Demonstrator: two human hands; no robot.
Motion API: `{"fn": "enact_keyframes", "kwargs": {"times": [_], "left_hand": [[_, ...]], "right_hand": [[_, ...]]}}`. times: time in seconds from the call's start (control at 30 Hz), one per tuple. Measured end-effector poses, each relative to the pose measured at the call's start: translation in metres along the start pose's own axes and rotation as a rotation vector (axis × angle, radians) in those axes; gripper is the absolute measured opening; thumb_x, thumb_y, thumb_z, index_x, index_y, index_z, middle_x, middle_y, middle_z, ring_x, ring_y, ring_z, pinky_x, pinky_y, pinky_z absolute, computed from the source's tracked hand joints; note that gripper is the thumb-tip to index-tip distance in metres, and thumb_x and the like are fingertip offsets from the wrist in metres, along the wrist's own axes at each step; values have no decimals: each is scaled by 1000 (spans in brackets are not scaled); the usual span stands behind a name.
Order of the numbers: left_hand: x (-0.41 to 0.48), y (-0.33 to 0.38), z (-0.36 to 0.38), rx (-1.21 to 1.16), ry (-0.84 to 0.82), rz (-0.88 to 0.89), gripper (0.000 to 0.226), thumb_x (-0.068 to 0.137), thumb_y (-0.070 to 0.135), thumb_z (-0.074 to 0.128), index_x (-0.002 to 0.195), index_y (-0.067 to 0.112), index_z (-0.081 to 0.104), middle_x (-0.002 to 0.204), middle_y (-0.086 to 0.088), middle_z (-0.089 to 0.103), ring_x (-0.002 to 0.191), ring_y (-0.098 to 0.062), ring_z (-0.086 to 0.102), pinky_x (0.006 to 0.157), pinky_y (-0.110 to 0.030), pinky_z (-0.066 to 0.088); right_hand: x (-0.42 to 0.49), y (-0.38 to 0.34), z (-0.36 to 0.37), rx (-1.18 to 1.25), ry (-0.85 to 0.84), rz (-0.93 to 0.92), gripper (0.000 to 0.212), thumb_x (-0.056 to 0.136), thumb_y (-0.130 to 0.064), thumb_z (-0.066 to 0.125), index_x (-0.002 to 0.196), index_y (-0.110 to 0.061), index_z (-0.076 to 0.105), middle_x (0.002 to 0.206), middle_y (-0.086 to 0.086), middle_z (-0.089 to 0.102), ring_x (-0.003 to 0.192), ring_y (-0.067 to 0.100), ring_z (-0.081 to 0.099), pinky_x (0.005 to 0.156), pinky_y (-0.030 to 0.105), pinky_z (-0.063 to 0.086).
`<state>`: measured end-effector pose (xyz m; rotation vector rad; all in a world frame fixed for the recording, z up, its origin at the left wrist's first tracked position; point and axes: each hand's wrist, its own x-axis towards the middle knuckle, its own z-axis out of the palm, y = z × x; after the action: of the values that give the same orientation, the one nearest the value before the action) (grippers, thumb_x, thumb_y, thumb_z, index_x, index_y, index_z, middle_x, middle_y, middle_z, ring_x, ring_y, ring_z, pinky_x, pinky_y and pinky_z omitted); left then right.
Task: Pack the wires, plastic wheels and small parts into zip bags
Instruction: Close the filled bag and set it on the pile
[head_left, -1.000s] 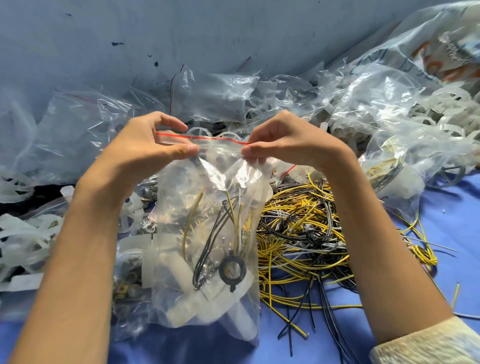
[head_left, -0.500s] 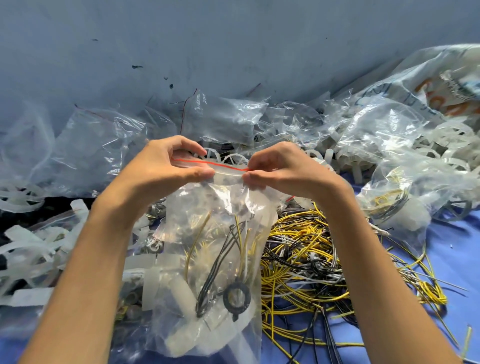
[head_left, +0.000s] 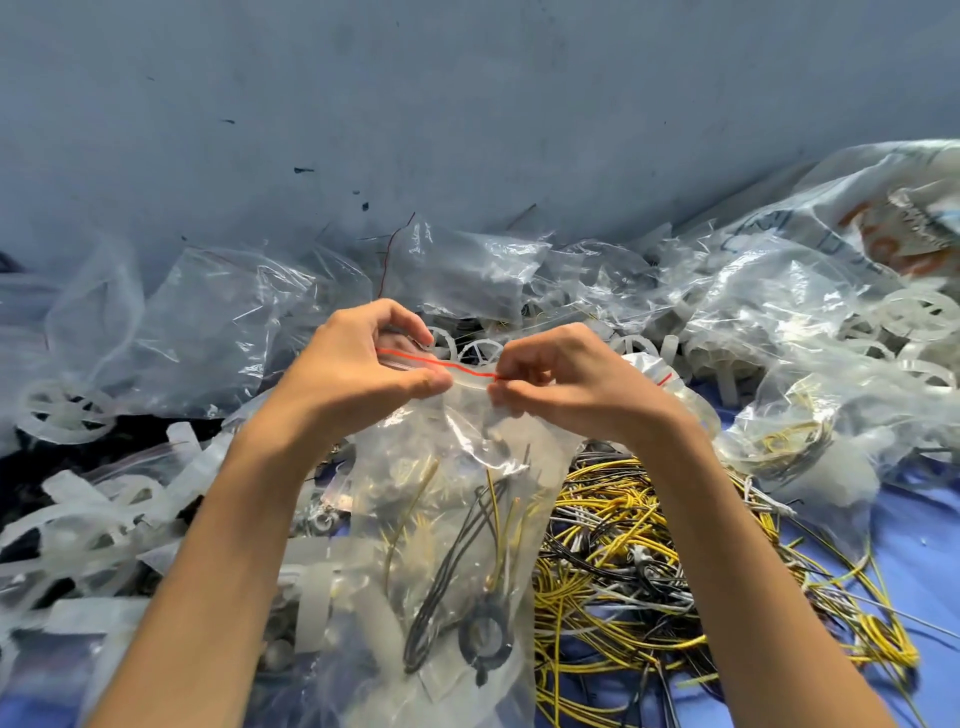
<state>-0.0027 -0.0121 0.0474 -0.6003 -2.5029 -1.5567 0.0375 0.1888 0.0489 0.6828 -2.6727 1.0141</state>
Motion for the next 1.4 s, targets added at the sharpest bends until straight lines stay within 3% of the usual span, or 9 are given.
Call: {"fn": "enact_keyframes", "kwargs": {"times": [0.1,0.23,0.33,0.6,0.77,0.9,1.07,1.27,1.4], "left_hand": [[-2,2,-2,66,-25,37,29,70,14,82,91,27,66,78,9,73,73,2,68,62,-5,47],[-5,9,-3,172,-105,106,14,73,17,81,80,27,73,75,14,73,74,8,66,63,-3,45],[-5,11,2,229,-94,145,18,74,14,79,70,29,72,67,16,70,67,7,64,63,-3,45],[-6,14,23,365,-10,184,32,77,13,73,64,38,59,71,11,68,77,-13,66,79,-34,53],[-6,16,23,326,-49,179,22,78,21,75,67,36,63,76,8,70,80,-12,66,80,-36,53],[-6,15,22,338,-77,156,17,82,23,72,71,34,64,80,9,69,84,-12,64,83,-36,51],[-9,22,22,381,-89,147,17,83,15,69,75,30,64,81,6,67,84,-16,61,81,-34,50],[-14,34,15,370,-77,186,22,83,11,67,73,30,61,72,17,64,70,5,58,64,-8,40],[-15,39,13,364,-55,179,5,87,23,67,84,26,64,85,4,69,84,-16,61,77,-31,48]], "right_hand": [[2,-2,1,21,12,4,16,85,-8,66,70,-2,66,59,7,54,55,9,41,52,25,30],[3,-2,3,53,-12,18,18,88,-19,66,82,-3,71,72,13,68,66,30,60,57,36,45],[3,-2,4,17,-12,15,13,90,-15,63,85,-6,71,73,6,70,64,16,63,60,28,51],[1,-2,1,-54,10,-17,14,84,-4,63,71,2,66,60,14,55,54,6,39,51,21,29],[2,0,0,8,-12,5,16,89,-17,65,84,-3,71,71,12,67,61,26,55,54,33,41],[2,-1,1,-4,-7,0,10,88,-6,61,89,-5,71,77,12,70,70,25,64,62,36,50],[1,-7,0,-45,18,-45,11,84,-2,60,81,-2,70,70,14,67,63,28,57,55,35,42],[-3,-11,-7,18,43,-75,11,84,-2,63,79,-9,70,63,3,61,57,6,46,51,16,33],[-2,-10,-6,73,121,-105,8,86,-7,66,81,-5,71,60,-2,59,53,7,48,49,23,36]]}}
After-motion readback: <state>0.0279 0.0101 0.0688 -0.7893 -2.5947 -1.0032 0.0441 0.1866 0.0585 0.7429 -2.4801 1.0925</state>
